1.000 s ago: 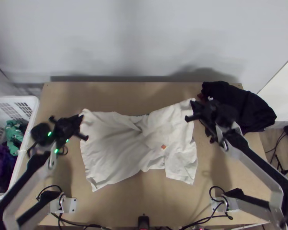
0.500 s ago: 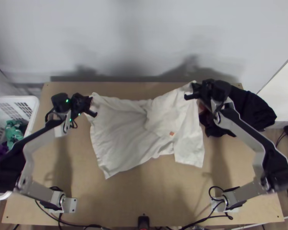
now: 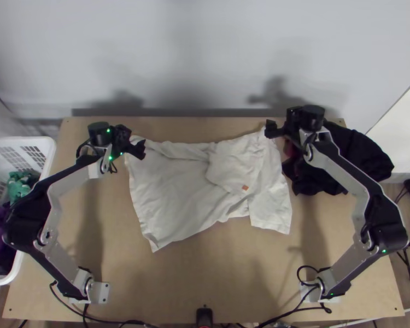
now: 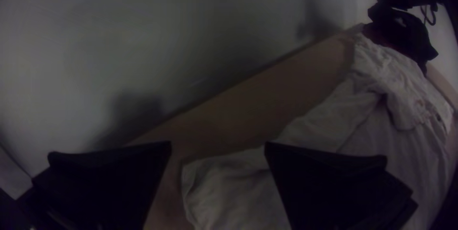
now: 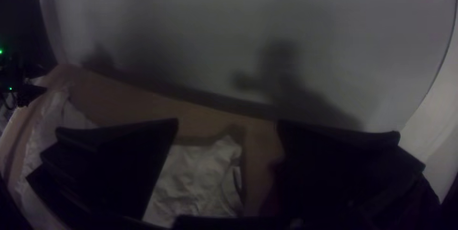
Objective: Fold the t-shirt
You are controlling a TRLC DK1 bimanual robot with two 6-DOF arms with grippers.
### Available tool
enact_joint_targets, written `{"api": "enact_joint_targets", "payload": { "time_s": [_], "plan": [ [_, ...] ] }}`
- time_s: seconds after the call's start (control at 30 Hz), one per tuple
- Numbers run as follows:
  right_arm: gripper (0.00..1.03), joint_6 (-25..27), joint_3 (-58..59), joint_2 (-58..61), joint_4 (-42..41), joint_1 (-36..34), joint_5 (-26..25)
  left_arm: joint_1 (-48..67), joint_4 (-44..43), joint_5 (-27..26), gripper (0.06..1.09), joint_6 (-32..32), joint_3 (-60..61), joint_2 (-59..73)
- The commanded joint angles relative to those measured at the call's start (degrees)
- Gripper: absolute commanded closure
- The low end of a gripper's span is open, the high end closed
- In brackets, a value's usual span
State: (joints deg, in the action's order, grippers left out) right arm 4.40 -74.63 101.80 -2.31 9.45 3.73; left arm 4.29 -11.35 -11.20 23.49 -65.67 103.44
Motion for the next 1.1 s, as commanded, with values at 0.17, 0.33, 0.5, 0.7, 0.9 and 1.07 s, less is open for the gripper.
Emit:
{"api": "enact_joint_targets", "payload": {
  "time_s": [0.17, 0.33, 0.5, 0.7, 0.9, 1.07],
  "plan": [
    [0.03, 4.3, 7.9, -19.2, 20.6, -0.5, 0.2, 11.5, 29.7, -1.0, 0.11, 8.4, 10.5, -30.3],
    [0.04, 6.8, 16.4, -31.2, 29.7, 2.7, 0.2, 22.4, 43.2, -0.2, 0.11, 10.6, 18.0, -42.1],
    [0.06, 7.9, 23.9, -37.8, 36.1, 3.8, 0.4, 30.5, 48.6, 3.1, 0.11, 11.9, 21.8, -46.2],
    [0.07, 10.2, 27.1, -39.0, 42.6, 5.8, 0.9, 33.3, 52.9, 3.2, 0.11, 14.4, 20.8, -41.9],
    [0.07, 11.9, 27.4, -36.9, 44.1, 6.4, 0.9, 35.6, 56.1, 3.9, 0.11, 15.6, 20.1, -39.7],
    [0.07, 13.7, 27.6, -34.7, 44.1, 4.8, 0.9, 36.8, 57.5, 4.6, 0.11, 15.4, 21.2, -39.5]
  ]
}}
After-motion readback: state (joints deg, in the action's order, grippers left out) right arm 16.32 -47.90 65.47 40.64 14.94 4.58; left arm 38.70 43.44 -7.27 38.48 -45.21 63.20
